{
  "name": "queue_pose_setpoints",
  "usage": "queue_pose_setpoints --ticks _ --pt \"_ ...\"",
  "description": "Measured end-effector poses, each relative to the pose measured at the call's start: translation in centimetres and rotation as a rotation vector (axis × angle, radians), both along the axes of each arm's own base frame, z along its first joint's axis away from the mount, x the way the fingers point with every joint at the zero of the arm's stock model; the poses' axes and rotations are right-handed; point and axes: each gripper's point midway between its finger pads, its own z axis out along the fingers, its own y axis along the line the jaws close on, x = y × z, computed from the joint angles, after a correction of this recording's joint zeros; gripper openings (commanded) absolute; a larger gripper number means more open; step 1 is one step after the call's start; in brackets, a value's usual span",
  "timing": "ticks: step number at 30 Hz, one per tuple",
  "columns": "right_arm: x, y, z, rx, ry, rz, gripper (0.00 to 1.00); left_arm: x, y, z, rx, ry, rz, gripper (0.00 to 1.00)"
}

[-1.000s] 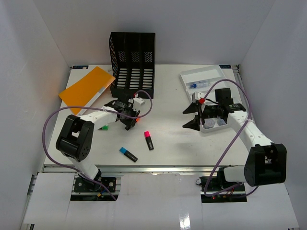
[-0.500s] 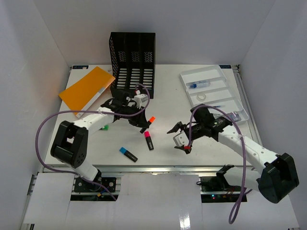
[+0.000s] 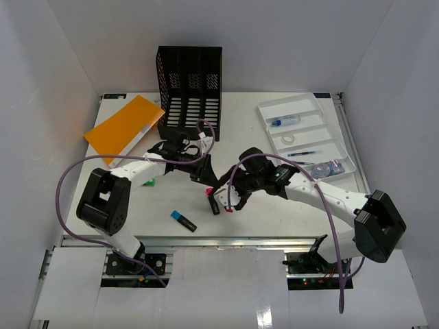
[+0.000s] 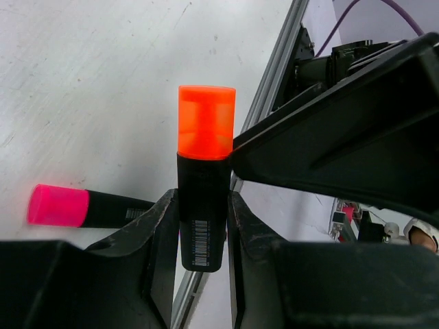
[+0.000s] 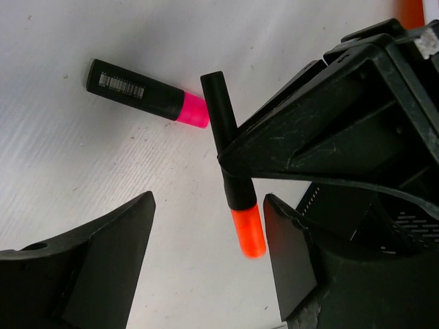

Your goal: Organize the desk

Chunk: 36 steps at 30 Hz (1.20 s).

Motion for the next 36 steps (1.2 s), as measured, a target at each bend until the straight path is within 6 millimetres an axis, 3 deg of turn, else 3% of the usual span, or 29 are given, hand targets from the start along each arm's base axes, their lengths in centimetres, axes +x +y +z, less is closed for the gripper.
queue_pose_setpoints --ticks 3,12,15,19,22,24,28,32,36 --pt "0.3 0.2 -0.5 -0.018 -0.014 -0.019 0.63 -0.2 -0.2 0.2 -0.013 0.005 -0.009 0.11" --pt "1.6 0.9 -0.5 -0.028 -0.034 -0.058 0.30 -0.6 -0.4 0.5 -0.027 0.012 -0.027 0.14" --pt "1.6 0.8 -0.4 -0.034 -0.028 -0.064 0.20 -0.6 -0.4 0.6 -0.031 0.012 -0.028 0.22" --pt "1.5 0.7 -0.5 -0.043 -0.022 -0.064 0.08 -0.5 -0.5 0.7 -0.033 0.016 -0.023 0.47" --pt "1.5 0.6 -0.5 -0.046 -0.022 -0.066 0.08 -0.2 -0.5 0.6 -0.025 0.019 -0.001 0.71" --pt "1.5 0.6 -0.5 -0.048 -0.021 -0.065 0.08 0.2 -0.6 0.9 -0.025 0.006 0.014 0.98" --pt "1.7 0.3 0.2 -0.042 -0.043 -0.069 0.08 1.5 0.0 0.9 -0.003 -0.016 0.078 0.98" --pt "1.6 -0.6 0.2 -0.038 -0.054 -0.071 0.08 3.4 1.3 2.2 0.003 -0.071 0.166 0.98" --pt "4.0 -4.0 0.3 -0.038 -0.044 -0.172 0.09 6.0 4.1 5.6 0.017 -0.221 0.312 0.98"
